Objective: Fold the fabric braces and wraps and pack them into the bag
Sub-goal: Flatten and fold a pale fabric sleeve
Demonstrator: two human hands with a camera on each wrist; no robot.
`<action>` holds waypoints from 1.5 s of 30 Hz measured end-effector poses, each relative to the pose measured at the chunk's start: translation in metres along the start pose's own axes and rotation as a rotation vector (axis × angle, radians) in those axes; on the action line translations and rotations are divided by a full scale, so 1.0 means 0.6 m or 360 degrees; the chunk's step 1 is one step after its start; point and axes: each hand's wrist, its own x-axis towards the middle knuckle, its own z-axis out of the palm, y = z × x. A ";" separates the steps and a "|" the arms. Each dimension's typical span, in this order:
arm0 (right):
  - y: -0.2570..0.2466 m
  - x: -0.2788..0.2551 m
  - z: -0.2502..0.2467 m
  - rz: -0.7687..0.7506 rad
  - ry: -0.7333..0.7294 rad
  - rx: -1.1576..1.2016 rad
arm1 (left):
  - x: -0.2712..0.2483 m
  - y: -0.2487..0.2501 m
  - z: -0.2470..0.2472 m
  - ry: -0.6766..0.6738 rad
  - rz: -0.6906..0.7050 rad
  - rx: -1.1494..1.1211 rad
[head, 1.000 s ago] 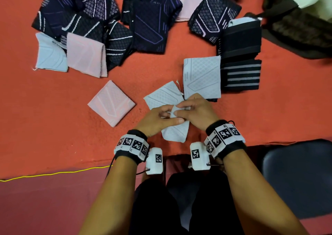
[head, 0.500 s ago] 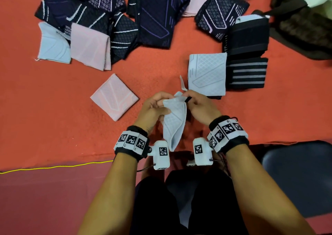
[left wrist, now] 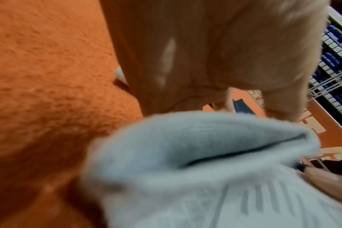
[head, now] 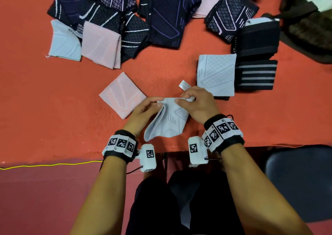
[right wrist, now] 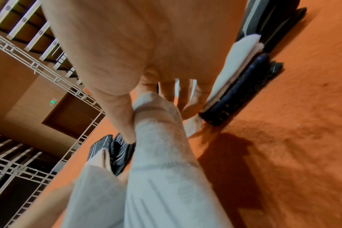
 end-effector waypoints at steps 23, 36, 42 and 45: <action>0.005 0.004 0.069 0.0111 -0.0271 0.0082 | -0.015 -0.006 -0.045 0.0535 -0.0020 -0.0099; 0.019 -0.007 0.112 0.0203 -0.0646 0.0063 | -0.003 0.018 -0.003 0.0158 0.0110 -0.0059; 0.049 0.002 0.074 0.0454 -0.0215 0.0502 | 0.026 0.008 0.041 -0.0012 0.0101 0.0192; 0.047 -0.002 0.040 0.0598 -0.0165 0.0706 | 0.035 0.004 0.069 -0.0076 0.0125 0.0290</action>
